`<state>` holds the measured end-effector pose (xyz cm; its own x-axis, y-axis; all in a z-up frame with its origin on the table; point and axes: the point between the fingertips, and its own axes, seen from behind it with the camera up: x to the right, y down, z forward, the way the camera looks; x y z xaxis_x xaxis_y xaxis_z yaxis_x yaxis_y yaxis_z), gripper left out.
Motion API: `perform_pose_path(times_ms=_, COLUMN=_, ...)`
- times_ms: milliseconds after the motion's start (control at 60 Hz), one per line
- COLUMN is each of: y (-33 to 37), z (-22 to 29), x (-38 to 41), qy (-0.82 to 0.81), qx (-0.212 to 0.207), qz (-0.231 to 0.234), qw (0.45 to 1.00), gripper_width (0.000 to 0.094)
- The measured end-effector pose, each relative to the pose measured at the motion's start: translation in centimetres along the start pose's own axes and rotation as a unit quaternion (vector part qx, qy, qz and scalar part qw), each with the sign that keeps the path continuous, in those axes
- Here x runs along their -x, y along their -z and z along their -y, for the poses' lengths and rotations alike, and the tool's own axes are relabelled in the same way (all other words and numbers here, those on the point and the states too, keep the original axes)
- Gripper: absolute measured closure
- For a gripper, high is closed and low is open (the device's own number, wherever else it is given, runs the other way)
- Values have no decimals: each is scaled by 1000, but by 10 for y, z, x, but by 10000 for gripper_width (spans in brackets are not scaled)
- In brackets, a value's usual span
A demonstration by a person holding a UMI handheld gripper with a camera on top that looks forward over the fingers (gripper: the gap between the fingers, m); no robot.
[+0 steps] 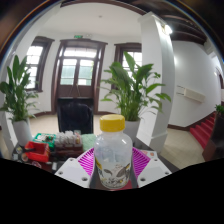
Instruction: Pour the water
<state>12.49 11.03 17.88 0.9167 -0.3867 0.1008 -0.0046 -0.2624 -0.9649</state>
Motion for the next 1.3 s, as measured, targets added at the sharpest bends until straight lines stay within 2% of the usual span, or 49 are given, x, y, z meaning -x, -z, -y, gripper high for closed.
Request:
perform_pose_path(times_ms=167, y=-33, z=-56, x=-15, qy=-2, qx=37, qz=-14, qw=999, gripper_width=459)
perform_pose_path(times_ms=267, y=-44, z=-77, x=-16, qy=-13, qx=39, qz=-9, qw=999, gripper_width=457)
perform_pose_path(times_ms=417, y=-55, z=-99, x=-26, qy=-9, qx=35, qz=-14, qw=999, gripper_width=440)
perform_pose_path(times_ms=450, y=-56, z=-96, x=-27, qy=-17, qx=18, qz=-13, qw=1000, gripper_width=448)
perform_pose_path(times_ms=617, y=-51, z=-98, x=-35, qy=-82, qx=-8, qz=-3, qw=997, gripper_width=440)
perform_pose_path(times_ms=767, y=-49, z=-98, x=-35, qy=-93, qx=-2, qz=7, qw=996, gripper_width=348)
perform_pose_path(times_ms=800, y=-49, z=-101, x=-33, qy=-93, qx=7, qz=15, qw=996, gripper_width=309)
perform_pose_path(times_ms=833, y=-47, z=-103, x=-30, qy=-87, qx=14, qz=22, qw=996, gripper_width=225)
perform_pose_path(times_ms=883, y=-40, z=-105, x=-27, qy=-71, qx=20, qz=35, qw=997, gripper_width=138)
perform_pose_path(times_ms=933, y=-27, z=-107, x=-22, qy=-58, qx=26, qz=47, qw=997, gripper_width=124)
perform_pose_path(times_ms=1050, y=13, z=-111, x=-25, qy=-44, qx=33, qz=47, qw=997, gripper_width=137)
perform_pose_path(times_ms=1200, y=87, z=-123, x=-13, qy=-21, qx=55, qz=80, qw=995, gripper_width=129)
perform_pose_path(times_ms=1300, y=140, z=-119, x=-13, qy=-15, qx=63, qz=84, qw=994, gripper_width=131)
